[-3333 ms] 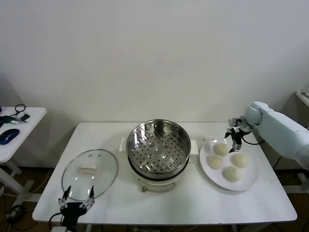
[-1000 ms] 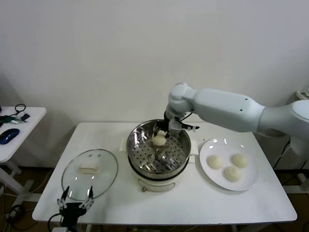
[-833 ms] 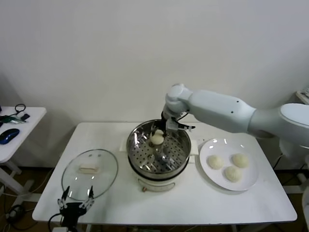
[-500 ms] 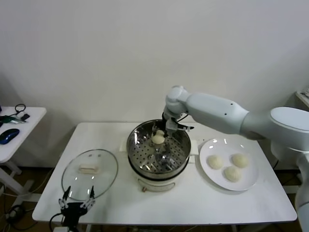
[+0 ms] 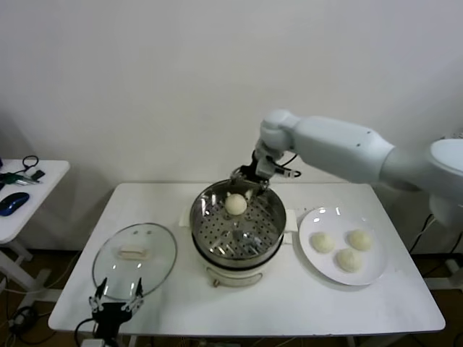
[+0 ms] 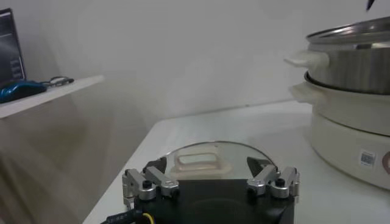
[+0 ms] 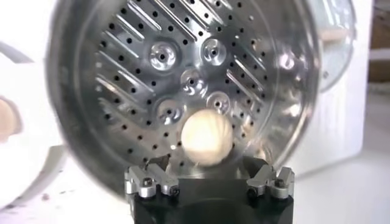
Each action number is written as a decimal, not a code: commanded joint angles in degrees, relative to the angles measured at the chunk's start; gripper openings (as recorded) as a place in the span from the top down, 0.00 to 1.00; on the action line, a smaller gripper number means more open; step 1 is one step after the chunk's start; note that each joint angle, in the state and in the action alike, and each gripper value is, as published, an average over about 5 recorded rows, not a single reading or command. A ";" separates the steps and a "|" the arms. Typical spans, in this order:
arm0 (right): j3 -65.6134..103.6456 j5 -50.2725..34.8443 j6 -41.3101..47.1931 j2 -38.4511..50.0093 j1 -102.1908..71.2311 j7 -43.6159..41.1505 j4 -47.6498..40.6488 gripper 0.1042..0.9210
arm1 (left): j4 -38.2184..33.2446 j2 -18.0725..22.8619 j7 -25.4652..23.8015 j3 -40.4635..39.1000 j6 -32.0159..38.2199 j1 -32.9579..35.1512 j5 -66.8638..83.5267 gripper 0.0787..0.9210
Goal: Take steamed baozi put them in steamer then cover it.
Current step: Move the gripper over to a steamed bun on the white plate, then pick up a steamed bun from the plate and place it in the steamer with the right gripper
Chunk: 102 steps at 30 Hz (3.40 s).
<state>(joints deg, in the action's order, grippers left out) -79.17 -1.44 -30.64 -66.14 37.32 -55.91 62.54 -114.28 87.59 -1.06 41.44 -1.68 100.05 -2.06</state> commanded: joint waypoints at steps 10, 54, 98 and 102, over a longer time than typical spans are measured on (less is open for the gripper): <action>-19.17 -30.70 40.86 28.21 8.09 -2.41 8.67 0.12 | -0.05 -0.22 -0.38 -0.17 -0.05 -0.56 0.42 0.12; 3.76 -16.47 49.60 22.75 -19.12 6.34 4.04 0.42 | -0.33 -0.49 0.09 0.41 0.75 0.85 0.37 0.12; -4.94 -38.44 65.42 -10.98 -5.34 17.72 12.18 0.42 | 0.55 -0.84 0.34 0.96 0.70 -1.01 0.49 0.12; -4.49 -37.45 65.41 -12.01 -6.67 18.00 9.51 0.42 | 0.41 -0.87 0.34 0.91 0.69 -1.00 0.36 0.12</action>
<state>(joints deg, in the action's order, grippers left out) -84.70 -42.94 33.45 -73.53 37.30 -39.87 78.43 -113.85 86.75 -0.72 42.32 -0.99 99.06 -1.66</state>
